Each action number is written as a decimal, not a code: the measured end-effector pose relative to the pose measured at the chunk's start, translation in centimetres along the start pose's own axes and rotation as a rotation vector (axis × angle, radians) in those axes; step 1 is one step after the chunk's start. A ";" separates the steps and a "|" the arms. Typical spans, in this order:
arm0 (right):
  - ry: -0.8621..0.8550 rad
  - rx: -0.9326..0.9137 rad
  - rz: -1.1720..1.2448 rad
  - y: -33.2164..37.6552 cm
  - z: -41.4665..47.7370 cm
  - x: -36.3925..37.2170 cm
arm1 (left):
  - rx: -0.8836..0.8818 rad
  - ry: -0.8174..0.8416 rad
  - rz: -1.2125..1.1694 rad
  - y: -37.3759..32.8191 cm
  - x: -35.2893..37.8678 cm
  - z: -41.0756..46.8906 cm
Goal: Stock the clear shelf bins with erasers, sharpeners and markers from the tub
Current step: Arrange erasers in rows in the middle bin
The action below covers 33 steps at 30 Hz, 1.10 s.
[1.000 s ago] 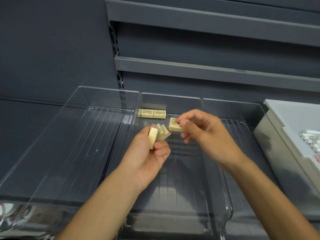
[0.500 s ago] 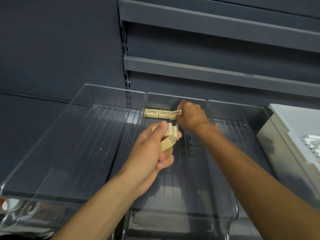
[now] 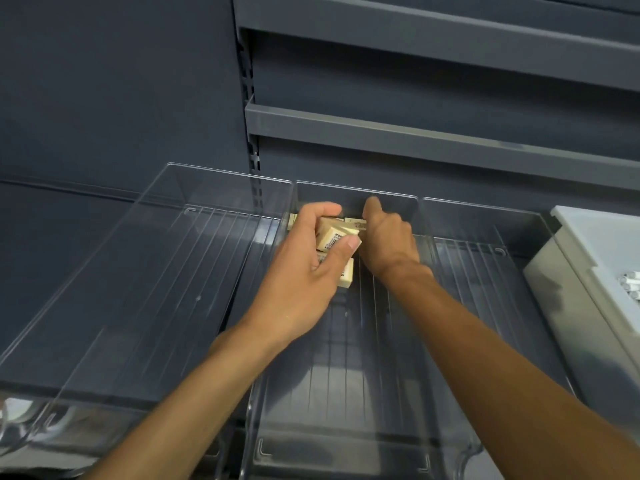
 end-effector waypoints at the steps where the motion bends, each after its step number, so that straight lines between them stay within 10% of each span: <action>1: 0.011 0.003 -0.010 0.0 0.1 0.0 | -0.011 0.006 -0.015 0.1 -0.2 0.0; 10: 0.232 -0.047 0.217 0.0 -3.6 -3.5 | 0.001 0.208 0.078 -0.8 0.9 -0.7; 16: 0.317 -0.028 1.199 -1.2 -9.6 -5.8 | 0.095 0.251 0.117 -1.4 0.9 -1.9; 33: 0.243 0.058 1.411 -2.6 -11.6 -4.3 | 0.136 0.076 0.363 -0.5 0.7 -3.0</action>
Point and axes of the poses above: each hand's wrist, its own z-axis towards the middle knuckle, its own x-axis out of the palm, y = z × x, the point moved 4 cm from there along z, towards the middle knuckle, and after that the axes turned 3 degrees about y, right-handed, at the moved point
